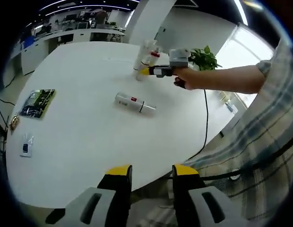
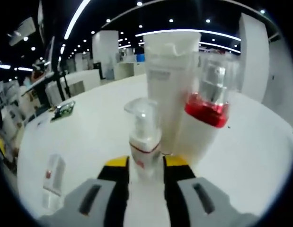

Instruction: Arrange the skincare products in the storage area until every visible bottle or jar stands upright without overlapping.

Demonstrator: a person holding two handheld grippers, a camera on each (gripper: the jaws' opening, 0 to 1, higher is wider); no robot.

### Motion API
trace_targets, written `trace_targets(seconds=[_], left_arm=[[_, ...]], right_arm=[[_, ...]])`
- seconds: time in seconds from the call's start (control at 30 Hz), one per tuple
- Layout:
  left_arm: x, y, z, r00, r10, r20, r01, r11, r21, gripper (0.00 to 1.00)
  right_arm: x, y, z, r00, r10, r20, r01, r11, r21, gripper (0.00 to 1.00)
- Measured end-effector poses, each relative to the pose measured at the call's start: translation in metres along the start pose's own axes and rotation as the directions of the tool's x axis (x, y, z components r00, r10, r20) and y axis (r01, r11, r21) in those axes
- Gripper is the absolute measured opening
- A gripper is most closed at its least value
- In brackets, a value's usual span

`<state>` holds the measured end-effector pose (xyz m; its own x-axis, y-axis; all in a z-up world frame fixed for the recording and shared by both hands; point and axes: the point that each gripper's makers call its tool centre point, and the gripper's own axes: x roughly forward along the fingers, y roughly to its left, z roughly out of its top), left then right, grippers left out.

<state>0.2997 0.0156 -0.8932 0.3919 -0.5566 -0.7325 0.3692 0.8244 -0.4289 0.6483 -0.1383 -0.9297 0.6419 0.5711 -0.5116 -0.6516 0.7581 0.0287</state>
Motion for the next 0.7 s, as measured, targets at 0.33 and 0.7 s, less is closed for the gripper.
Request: trace_targets(seconds=[0.33, 0.7], left_arm=[[0.007, -0.005, 0.002, 0.999, -0.03, -0.018, 0.03, 0.999, 0.026, 0.34], [0.004, -0.001, -0.003, 1.0, -0.024, -0.019, 0.024, 1.0, 0.017, 0.34]], right_arm=[[-0.015, -0.007, 0.0, 0.999, -0.027, 0.037, 0.022, 0.991, 0.135, 0.2], [-0.014, -0.01, 0.007, 0.998, -0.036, 0.056, 0.027, 0.987, 0.16, 0.19]])
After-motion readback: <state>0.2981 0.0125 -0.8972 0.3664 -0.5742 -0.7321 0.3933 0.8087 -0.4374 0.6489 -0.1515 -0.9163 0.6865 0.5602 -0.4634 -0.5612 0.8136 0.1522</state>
